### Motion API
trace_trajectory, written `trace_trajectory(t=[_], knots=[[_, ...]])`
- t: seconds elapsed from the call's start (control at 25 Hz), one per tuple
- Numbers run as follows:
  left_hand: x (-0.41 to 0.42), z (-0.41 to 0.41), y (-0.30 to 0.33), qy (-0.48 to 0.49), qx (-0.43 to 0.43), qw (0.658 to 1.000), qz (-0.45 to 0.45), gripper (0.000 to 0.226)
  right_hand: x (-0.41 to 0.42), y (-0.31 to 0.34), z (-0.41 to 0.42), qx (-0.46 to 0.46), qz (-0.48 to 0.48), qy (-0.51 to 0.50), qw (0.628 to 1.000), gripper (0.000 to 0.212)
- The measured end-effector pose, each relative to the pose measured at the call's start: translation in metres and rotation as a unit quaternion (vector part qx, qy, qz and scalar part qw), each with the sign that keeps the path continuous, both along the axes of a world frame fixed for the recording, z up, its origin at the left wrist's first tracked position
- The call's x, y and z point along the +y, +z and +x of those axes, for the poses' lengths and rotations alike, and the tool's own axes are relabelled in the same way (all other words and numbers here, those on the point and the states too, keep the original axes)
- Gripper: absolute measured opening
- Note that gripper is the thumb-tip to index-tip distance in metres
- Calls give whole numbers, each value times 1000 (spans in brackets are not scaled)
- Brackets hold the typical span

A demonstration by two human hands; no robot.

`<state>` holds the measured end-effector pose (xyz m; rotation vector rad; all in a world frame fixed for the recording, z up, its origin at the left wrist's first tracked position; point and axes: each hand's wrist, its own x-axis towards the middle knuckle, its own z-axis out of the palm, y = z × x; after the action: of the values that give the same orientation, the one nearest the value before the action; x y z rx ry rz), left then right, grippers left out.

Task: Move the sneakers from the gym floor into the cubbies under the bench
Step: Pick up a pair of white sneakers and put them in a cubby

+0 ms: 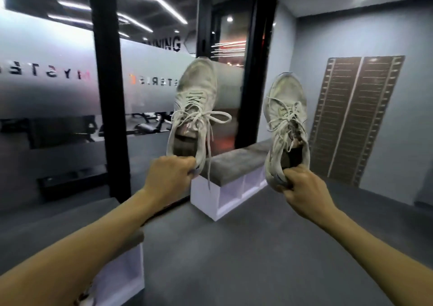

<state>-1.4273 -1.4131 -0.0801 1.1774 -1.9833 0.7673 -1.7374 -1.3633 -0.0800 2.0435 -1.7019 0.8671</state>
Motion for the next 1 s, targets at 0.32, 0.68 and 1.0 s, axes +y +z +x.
trace_trajectory(t=[0.32, 0.68, 1.0], knots=[[-46, 101, 6, 213, -2, 977, 4, 35, -171, -9, 110, 4, -30, 200, 979, 20], [-75, 132, 7, 346, 4, 938, 14, 37, -290, -16, 194, -2, -43, 349, 936, 28], [-97, 87, 8, 416, -10, 909, 15, 40, -344, -8, 195, -5, -25, 423, 906, 30]])
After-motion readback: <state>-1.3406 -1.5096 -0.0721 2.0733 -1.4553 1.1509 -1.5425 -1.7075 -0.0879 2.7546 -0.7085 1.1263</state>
